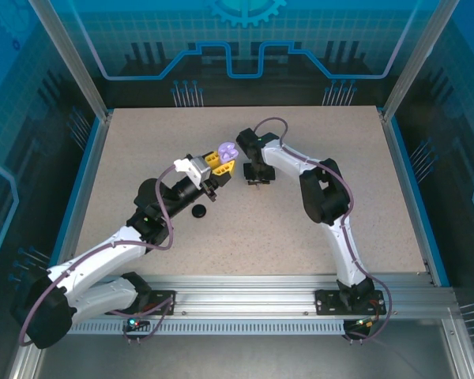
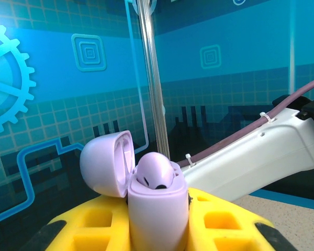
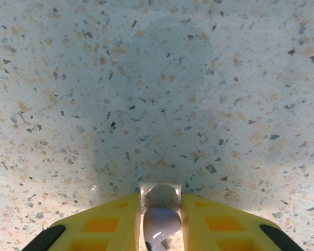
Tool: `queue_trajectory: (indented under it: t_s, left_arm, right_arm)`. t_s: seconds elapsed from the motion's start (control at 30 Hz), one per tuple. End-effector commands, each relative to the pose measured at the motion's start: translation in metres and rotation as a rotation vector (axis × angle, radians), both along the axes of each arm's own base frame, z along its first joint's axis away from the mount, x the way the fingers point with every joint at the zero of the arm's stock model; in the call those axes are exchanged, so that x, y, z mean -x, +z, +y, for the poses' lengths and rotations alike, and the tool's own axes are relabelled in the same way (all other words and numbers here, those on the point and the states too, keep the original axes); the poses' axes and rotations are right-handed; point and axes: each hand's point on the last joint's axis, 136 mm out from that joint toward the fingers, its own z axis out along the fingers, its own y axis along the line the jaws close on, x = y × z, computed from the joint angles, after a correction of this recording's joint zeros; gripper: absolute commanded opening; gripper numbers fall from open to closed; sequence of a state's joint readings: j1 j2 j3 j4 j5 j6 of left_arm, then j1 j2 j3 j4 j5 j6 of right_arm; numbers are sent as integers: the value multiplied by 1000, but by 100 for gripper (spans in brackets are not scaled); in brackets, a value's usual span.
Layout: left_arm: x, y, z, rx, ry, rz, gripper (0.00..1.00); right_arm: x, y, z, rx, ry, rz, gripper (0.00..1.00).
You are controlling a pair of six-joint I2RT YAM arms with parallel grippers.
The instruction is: Insert the wireless bluetooth earbuds into the charging case
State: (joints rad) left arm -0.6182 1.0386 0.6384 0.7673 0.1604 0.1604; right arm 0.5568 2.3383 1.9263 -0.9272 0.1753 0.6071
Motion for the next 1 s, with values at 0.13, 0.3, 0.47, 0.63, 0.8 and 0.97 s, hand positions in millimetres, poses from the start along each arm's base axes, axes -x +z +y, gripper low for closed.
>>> queue_trajectory:
  t_s: [0.13,0.3,0.47,0.63,0.8,0.97]
  left_arm:
    - [4,6,3,8,10,-28,0]
    - [4,6,3,9,9,-25,0]
    - [4,5,2,9,7,-19,0]
    - [6,6,2,10,2,-22,0]
    - [7,7,2,14,-4,-22,0]
    - [8,9,0,20,-22,-19,0]
  right_arm:
    - [11,-13,-11,30,-3,37,19]
    - [9,11,-9,-28,-7,-18,17]
    - [7,42,-10,-83,-17,-82,17]
    - [7,86,-14,-146,-24,-172,17]
    - [13,147,-21,-233,-28,-305,17]
    - [27,224,-25,-353,1,-474,19]
